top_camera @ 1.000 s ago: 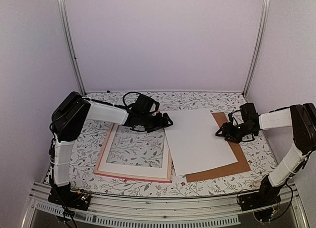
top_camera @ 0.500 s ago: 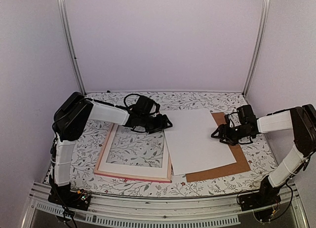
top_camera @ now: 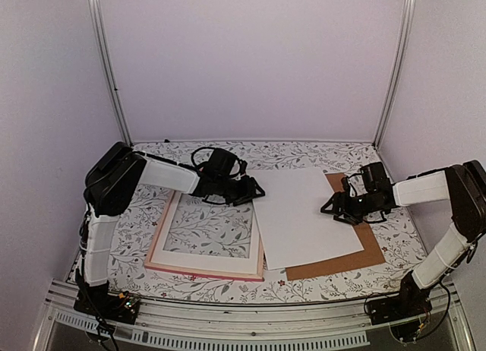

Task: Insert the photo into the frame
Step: Pick up the photo from the backboard.

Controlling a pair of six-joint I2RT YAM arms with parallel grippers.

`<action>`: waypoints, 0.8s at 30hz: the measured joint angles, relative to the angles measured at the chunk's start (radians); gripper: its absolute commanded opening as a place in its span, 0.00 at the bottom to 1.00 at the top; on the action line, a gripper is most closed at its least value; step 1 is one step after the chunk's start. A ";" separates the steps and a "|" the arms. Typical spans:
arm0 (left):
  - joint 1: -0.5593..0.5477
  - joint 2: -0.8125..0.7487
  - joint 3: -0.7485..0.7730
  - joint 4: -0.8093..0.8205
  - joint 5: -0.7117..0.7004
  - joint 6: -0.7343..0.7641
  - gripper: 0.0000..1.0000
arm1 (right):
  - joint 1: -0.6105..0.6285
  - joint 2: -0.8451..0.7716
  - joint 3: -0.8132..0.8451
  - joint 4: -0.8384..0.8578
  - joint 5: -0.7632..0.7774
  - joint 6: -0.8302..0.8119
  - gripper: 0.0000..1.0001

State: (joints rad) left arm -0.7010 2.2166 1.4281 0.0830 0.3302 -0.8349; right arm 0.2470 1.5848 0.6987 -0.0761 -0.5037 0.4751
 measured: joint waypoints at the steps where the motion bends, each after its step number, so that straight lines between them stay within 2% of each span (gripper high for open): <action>1: 0.000 0.002 0.000 0.007 0.005 -0.003 0.49 | 0.001 0.000 0.000 0.001 0.000 0.000 0.69; 8: 0.008 0.003 -0.007 0.072 0.041 -0.031 0.40 | 0.002 0.000 -0.002 0.003 0.000 0.002 0.69; 24: 0.011 0.051 -0.010 0.158 0.097 -0.060 0.40 | 0.002 0.001 -0.002 0.003 0.000 0.001 0.69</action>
State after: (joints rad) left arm -0.6899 2.2681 1.4185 0.2409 0.4267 -0.8951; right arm 0.2489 1.5856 0.6971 -0.0731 -0.5037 0.4763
